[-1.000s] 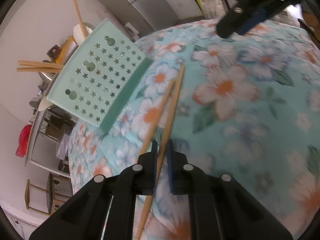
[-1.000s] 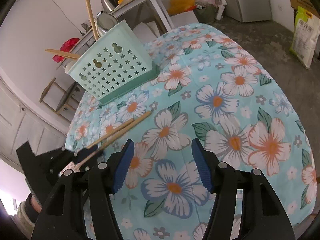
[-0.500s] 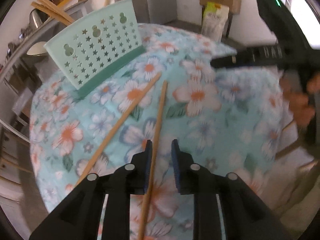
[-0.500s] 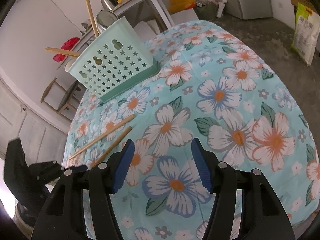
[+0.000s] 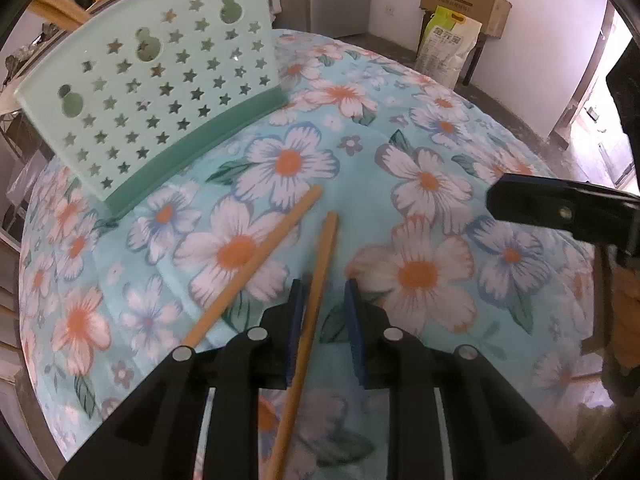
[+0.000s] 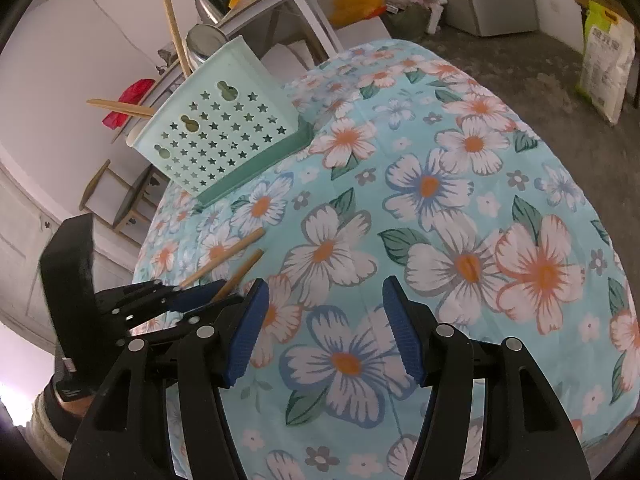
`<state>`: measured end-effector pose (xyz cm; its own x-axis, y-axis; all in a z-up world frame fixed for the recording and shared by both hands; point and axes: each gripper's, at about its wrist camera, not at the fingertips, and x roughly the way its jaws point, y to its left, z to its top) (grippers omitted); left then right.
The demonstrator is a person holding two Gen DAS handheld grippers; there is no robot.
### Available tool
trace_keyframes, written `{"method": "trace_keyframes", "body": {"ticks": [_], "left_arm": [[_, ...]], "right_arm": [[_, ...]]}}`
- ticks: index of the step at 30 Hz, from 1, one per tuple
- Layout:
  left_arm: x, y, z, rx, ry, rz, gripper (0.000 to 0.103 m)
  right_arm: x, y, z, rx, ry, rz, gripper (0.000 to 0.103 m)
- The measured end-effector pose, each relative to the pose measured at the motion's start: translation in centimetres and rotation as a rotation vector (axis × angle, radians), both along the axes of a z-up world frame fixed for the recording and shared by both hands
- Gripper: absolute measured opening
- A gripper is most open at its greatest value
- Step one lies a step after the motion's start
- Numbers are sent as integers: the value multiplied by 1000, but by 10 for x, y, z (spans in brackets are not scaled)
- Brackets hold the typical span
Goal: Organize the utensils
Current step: 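Lift the chopstick with the left tool while the right tool grasps the other chopstick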
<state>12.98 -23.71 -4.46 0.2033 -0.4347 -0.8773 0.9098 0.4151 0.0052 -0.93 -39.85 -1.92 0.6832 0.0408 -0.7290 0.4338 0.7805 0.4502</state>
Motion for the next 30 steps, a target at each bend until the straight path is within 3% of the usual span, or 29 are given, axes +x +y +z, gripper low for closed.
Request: {"method": "trace_keyframes", "body": {"ticks": [6, 18, 22, 30], "left_arm": [[5, -3, 8, -24, 1, 28, 5], [19, 51, 71, -226, 17, 164, 5], [28, 84, 97, -328, 61, 252, 5], [32, 128, 129, -460, 13, 378, 5]], "right_arm": [[-2, -2, 1, 1, -5, -10, 57], [6, 5, 3, 55, -29, 18, 56], [23, 12, 5, 122, -56, 70, 54], [71, 30, -19, 322, -24, 145, 51]]}}
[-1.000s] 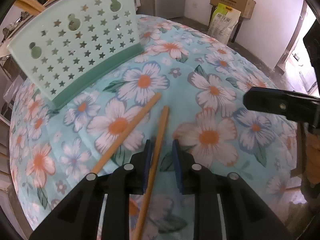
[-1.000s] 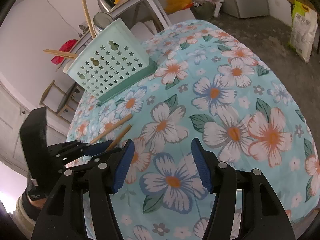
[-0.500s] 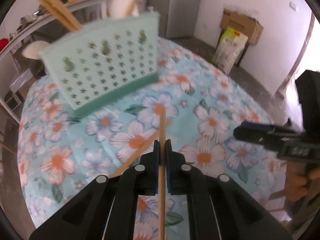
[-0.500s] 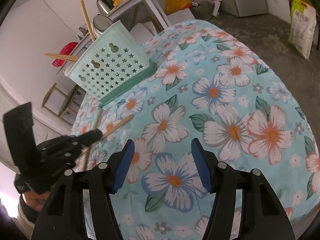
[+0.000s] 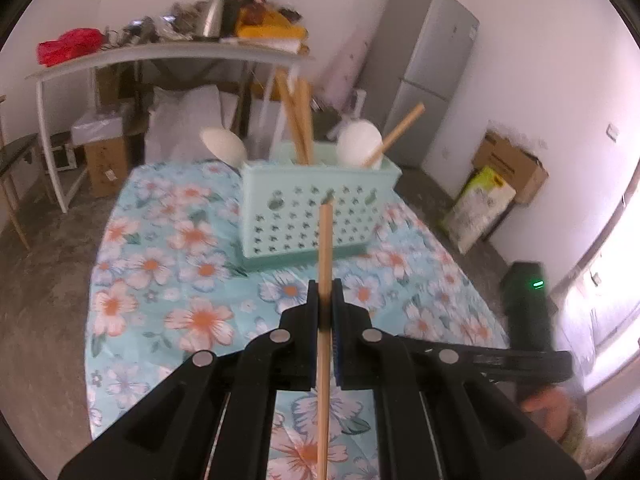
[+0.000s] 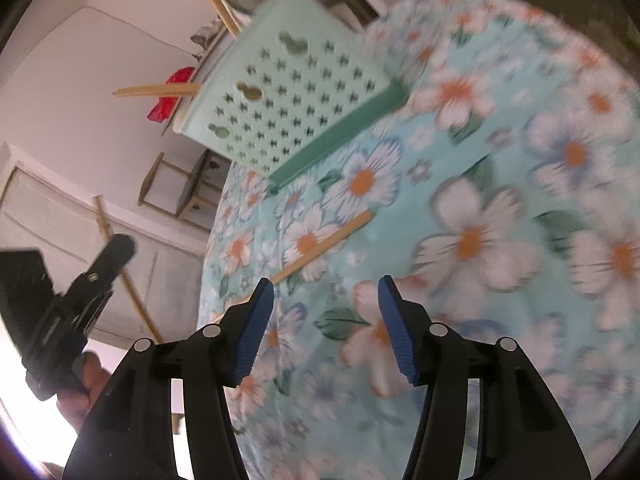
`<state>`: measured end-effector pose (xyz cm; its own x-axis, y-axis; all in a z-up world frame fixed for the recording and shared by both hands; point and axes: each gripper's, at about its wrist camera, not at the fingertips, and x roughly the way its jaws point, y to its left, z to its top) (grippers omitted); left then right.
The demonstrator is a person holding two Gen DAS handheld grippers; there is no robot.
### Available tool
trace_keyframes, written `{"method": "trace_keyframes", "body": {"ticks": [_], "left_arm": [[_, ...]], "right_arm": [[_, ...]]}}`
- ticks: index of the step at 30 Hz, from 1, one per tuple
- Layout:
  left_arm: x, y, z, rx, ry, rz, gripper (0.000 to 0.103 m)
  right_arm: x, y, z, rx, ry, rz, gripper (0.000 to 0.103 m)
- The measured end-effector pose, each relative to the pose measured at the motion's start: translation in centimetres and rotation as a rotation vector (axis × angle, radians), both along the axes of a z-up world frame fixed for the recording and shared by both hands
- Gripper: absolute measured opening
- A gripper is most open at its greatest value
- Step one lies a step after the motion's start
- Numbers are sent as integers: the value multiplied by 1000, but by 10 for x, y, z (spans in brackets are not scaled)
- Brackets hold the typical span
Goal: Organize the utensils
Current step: 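Lift the chopstick with the left tool while the right tool grasps the other chopstick, then carry both chopsticks up above the mint-green holder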
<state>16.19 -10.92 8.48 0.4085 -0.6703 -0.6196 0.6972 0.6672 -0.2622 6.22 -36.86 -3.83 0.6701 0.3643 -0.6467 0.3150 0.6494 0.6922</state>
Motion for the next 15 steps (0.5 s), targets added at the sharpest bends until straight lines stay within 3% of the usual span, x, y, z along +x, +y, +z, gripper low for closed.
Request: {"method": "trace_keyframes", "body": {"ticks": [3, 6, 12, 15], "left_arm": [[0, 9, 2, -21, 1, 19, 5], [0, 14, 2, -30, 9, 30, 5], [0, 14, 0, -32, 8, 34, 5], [-2, 13, 0, -33, 5, 31, 5]], "right_arm": [[18, -2, -15, 49, 33, -23, 50], [33, -10, -25, 100, 38, -64, 40], [48, -19, -31, 168, 47, -143, 35], [48, -23, -34, 177, 62, -180, 24]]}}
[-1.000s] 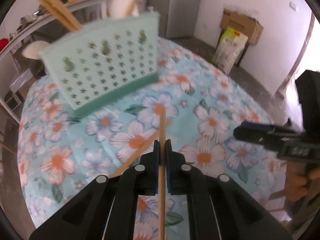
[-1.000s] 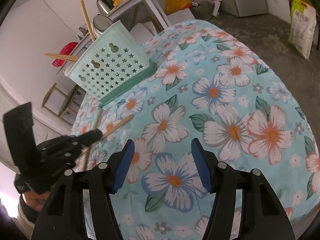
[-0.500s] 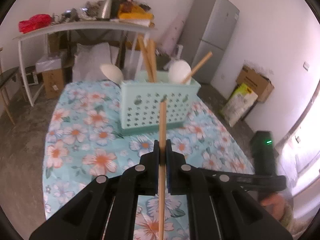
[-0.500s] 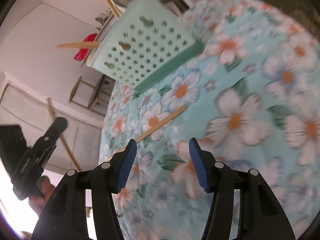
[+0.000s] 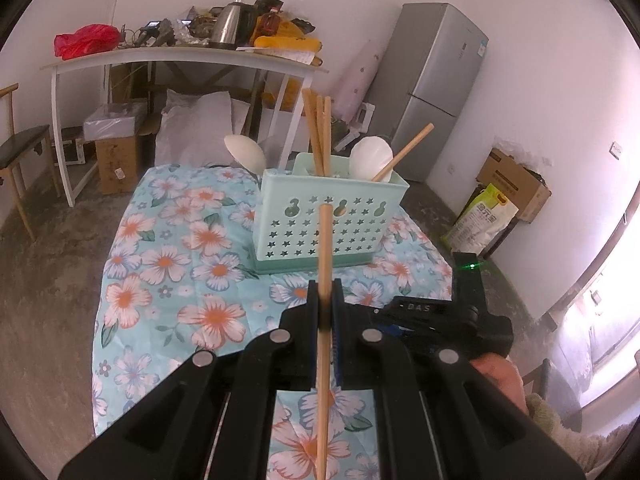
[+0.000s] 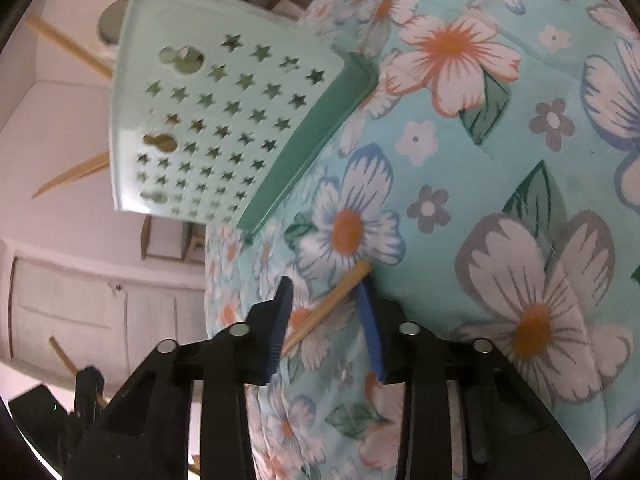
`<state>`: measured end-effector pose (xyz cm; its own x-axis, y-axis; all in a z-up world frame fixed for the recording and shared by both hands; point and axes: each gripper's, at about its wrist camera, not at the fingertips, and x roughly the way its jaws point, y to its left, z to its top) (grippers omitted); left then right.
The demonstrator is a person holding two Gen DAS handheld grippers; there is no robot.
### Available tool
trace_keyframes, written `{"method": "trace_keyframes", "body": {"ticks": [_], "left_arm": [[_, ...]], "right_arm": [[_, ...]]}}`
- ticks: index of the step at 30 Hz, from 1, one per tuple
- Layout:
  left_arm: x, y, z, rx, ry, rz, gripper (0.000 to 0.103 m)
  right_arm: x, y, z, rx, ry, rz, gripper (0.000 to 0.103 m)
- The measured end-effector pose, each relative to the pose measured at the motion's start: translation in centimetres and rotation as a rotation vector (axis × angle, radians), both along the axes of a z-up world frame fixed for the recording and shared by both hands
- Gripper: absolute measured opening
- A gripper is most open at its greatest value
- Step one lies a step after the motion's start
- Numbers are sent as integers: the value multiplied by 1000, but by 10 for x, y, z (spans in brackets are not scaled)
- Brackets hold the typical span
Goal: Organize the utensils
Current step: 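Carry both chopsticks up above the mint-green holder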
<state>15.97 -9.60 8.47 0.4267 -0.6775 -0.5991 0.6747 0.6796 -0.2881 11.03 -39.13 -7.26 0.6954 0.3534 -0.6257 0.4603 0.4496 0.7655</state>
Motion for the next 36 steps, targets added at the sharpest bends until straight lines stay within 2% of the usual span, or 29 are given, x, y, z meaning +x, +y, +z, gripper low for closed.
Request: {"method": "trace_keyframes", "body": {"ticks": [2, 6, 10, 18, 20, 24, 29, 33, 36], "left_arm": [[-1, -1, 0, 2, -4, -3, 5], [-2, -1, 1, 4, -10, -8, 5], [0, 1, 5, 0, -15, -3, 5], [17, 0, 26, -40, -7, -18, 5], [20, -4, 36, -53, -28, -30, 5], [18, -16, 61, -95, -94, -53, 5], [15, -33, 106, -168, -213, -73, 5], [14, -45, 150, -233, -352, -60, 5], [16, -58, 173, -253, -452, -37, 5]], "right_arm": [[-2, -5, -6, 28, 7, -25, 13], [-8, -10, -8, 73, -14, -34, 12], [-23, -16, 11, 23, -64, -42, 11], [-79, -28, 94, -281, -236, -108, 8], [-94, -38, 109, -320, -276, -129, 7], [-113, -49, 132, -397, -315, -172, 5], [-125, -46, 146, -476, -332, -208, 4], [-124, -41, 148, -502, -335, -204, 4], [-122, -40, 146, -509, -338, -202, 4]]}}
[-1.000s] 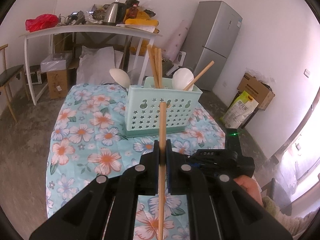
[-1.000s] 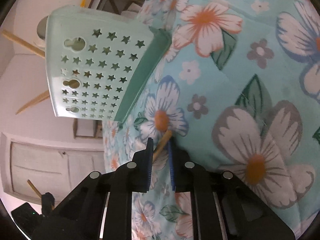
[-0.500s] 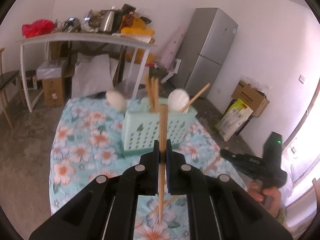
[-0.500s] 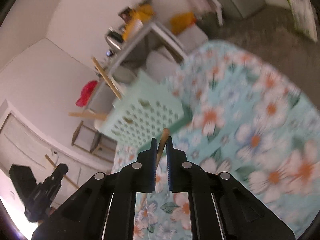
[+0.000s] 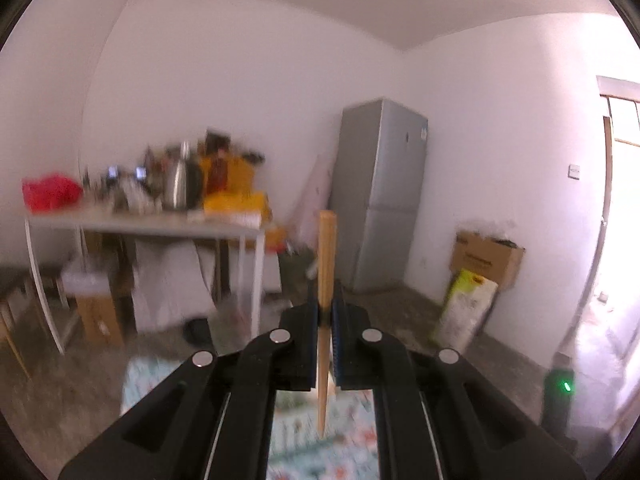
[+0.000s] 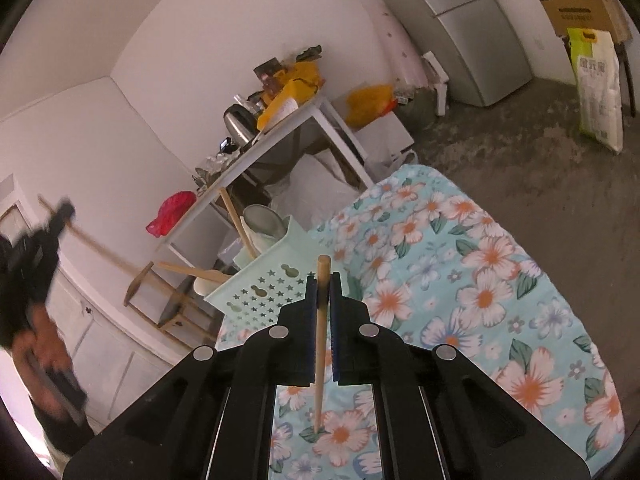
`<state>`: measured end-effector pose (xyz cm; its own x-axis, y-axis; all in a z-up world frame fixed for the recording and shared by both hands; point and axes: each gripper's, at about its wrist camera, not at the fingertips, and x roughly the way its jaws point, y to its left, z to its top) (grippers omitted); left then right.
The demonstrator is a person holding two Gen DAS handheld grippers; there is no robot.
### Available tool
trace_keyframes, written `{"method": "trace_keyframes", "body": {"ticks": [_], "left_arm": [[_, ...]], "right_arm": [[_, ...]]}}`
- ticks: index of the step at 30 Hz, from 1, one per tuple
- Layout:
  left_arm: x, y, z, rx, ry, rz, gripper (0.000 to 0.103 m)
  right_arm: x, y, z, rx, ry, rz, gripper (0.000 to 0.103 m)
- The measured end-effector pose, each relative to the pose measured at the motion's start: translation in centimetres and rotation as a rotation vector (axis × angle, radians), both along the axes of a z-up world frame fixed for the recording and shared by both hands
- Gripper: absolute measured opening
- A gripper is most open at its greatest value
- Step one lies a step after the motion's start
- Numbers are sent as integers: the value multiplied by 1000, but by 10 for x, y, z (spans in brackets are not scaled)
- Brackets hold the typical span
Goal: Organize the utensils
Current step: 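Carry both chopsticks up above the mint-green holder, then lower the left tool's chopstick into the holder and open the left tool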
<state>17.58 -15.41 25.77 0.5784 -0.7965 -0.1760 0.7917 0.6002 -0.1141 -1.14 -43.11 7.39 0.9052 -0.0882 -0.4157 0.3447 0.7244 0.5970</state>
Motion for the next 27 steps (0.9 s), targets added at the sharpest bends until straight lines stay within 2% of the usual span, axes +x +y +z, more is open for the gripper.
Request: {"method": "trace_keyframes", "body": {"ticks": [4, 10, 20, 22, 24, 25, 26, 27], "left_arm": [[18, -27, -1, 25, -51, 50, 5], [47, -62, -39, 69, -76, 119, 5], [64, -86, -99, 92, -15, 150, 6], [60, -84, -104, 100, -17, 150, 11], [54, -82, -103, 96, -24, 150, 31], [51, -79, -101, 88, -33, 151, 36], [48, -77, -100, 84, -40, 151, 48], [45, -76, -98, 83, -47, 150, 53]], "right_arm": [[-4, 1, 3, -2, -1, 5, 4], [-4, 3, 4, -9, 5, 13, 4], [-4, 7, 5, -15, 13, 18, 4], [-4, 8, 5, -17, 13, 17, 4], [-5, 8, 5, -16, 12, 17, 4], [-5, 8, 5, -16, 12, 16, 4], [-5, 8, 6, -16, 12, 16, 4], [-5, 8, 6, -17, 12, 17, 4]]}}
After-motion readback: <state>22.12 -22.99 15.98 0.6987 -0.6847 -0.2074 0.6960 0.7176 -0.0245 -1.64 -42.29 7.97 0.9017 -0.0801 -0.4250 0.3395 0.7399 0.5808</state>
